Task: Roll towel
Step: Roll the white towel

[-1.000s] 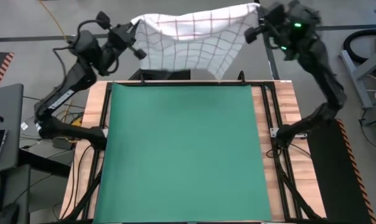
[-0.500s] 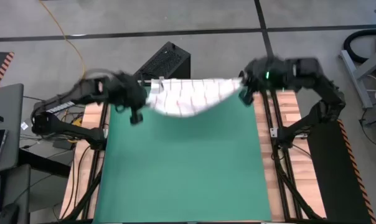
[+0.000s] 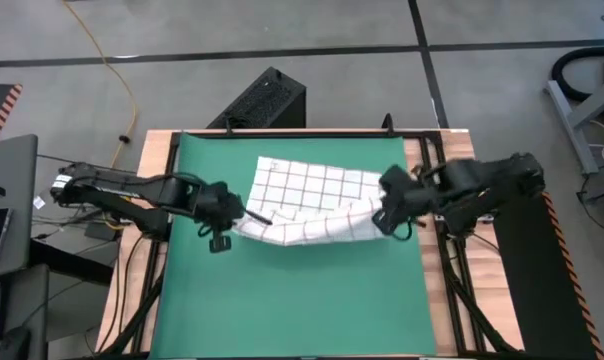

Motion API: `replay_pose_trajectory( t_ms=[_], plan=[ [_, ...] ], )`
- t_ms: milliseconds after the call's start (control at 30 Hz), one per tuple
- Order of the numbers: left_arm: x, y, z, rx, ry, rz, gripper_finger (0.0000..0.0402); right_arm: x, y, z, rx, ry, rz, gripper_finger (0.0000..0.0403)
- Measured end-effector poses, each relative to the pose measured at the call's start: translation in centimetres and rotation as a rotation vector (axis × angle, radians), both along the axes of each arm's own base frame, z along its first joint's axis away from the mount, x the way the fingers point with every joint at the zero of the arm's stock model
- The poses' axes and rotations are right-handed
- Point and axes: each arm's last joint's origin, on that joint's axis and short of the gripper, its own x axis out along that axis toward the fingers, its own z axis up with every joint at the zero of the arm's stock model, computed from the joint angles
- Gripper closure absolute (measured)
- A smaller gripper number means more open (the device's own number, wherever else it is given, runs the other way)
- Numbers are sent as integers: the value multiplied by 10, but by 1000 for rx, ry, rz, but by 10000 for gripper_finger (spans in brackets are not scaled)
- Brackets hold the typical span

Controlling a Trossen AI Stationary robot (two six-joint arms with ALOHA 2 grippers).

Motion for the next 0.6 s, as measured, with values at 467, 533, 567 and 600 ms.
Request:
replay_pose_trajectory(
  t_ms=[467, 533, 567, 600],
  plan=[
    [7, -25, 5, -119, -120, -19, 401, 9, 51, -64, 144, -31, -2, 395],
    [6, -27, 5, -127, -117, -30, 401, 8, 56, -68, 153, -36, 10, 395],
    [7, -28, 4, -140, -111, -42, 401, 6, 58, -70, 157, -31, 12, 394],
    [7, -28, 4, -154, -104, -55, 399, 5, 61, -72, 164, -25, 14, 394]
  ],
)
